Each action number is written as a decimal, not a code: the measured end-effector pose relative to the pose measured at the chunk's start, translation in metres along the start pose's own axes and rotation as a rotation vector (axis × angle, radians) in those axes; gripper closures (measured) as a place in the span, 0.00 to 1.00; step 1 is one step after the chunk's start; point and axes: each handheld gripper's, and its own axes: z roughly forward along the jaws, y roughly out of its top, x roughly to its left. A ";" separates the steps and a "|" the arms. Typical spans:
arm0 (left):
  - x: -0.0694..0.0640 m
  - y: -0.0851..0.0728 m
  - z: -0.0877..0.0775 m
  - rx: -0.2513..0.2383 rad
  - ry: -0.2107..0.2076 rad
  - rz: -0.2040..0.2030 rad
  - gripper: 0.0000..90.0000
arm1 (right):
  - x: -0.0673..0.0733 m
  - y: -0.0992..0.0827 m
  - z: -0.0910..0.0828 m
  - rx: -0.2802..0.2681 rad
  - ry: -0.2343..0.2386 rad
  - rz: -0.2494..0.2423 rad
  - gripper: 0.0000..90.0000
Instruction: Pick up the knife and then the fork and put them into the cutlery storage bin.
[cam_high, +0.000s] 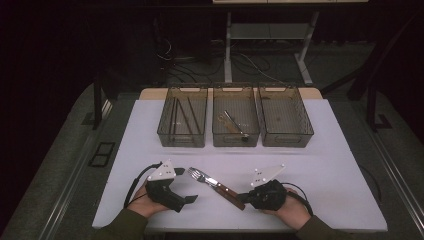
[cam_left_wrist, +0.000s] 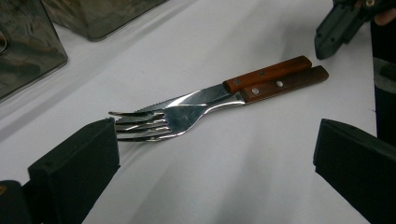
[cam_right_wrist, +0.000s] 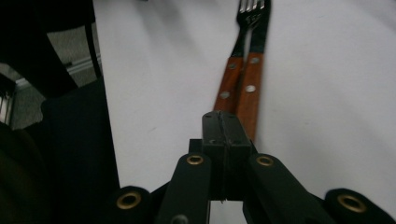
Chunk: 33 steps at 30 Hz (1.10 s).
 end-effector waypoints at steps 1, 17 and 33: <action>0.000 0.000 0.000 0.000 0.000 0.002 0.00 | 0.001 0.000 0.002 0.006 0.005 -0.003 1.00; 0.000 0.000 0.000 -0.002 -0.001 0.000 0.00 | 0.010 0.000 0.023 0.085 -0.014 -0.084 1.00; 0.000 0.000 0.000 -0.002 -0.002 0.002 0.00 | -0.010 0.000 0.014 0.090 -0.089 -0.059 1.00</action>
